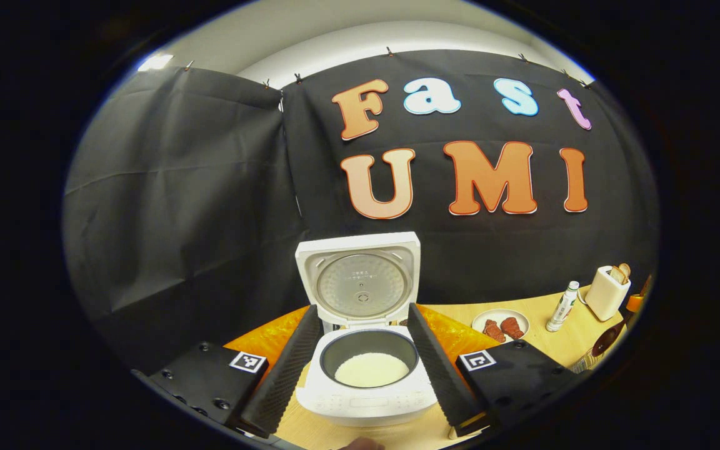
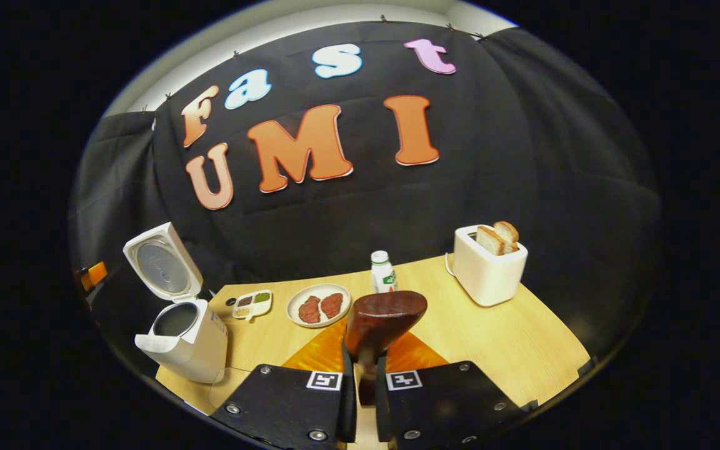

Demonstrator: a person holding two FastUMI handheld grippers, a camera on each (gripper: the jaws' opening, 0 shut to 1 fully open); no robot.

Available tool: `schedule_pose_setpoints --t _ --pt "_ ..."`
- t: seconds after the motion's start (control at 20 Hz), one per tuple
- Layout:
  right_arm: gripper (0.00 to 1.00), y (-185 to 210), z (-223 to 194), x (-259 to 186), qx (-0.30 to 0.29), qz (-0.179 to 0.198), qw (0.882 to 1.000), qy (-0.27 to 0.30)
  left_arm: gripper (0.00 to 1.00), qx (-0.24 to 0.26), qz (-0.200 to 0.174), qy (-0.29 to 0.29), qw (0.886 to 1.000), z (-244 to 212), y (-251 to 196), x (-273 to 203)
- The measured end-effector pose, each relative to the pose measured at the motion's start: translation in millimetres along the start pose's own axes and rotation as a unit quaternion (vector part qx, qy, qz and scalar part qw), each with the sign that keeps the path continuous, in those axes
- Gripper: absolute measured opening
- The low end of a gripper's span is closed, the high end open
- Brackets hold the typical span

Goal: Close the left gripper, press the button to open the rice cooker; take a wooden spoon from the chopstick holder with the right hand, scoop a spoonful of rice and pour it into the rice cooker, then put the wooden spoon back into the chopstick holder.

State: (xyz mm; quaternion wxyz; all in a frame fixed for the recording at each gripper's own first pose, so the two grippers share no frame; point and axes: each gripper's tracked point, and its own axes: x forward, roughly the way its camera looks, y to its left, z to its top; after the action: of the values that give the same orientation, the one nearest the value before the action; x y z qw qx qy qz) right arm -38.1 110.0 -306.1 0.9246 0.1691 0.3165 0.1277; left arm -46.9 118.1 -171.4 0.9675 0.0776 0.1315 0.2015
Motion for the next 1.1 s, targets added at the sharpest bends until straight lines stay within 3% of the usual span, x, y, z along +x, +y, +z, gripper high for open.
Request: schedule_pose_setpoints --t 0.2,0.4,0.85,1.1 --pt "0.12 -40.7 -18.7 6.6 0.02 -0.03 0.999 0.008 0.97 0.006 -0.008 -0.005 1.0 7.3 -20.6 -1.2" --pt "0.12 -57.2 -44.6 25.1 0.047 -0.033 0.998 0.02 0.94 0.014 -0.014 -0.012 1.0 17.9 -36.1 -3.5" --pt "0.12 -61.3 -90.5 60.8 0.086 0.007 0.995 0.054 0.97 0.034 0.007 -0.017 0.999 30.6 -33.2 -8.3" --pt "0.18 -67.4 -108.0 69.0 0.099 0.018 0.993 0.068 0.97 0.035 0.014 -0.018 0.999 34.0 -29.3 -7.5"
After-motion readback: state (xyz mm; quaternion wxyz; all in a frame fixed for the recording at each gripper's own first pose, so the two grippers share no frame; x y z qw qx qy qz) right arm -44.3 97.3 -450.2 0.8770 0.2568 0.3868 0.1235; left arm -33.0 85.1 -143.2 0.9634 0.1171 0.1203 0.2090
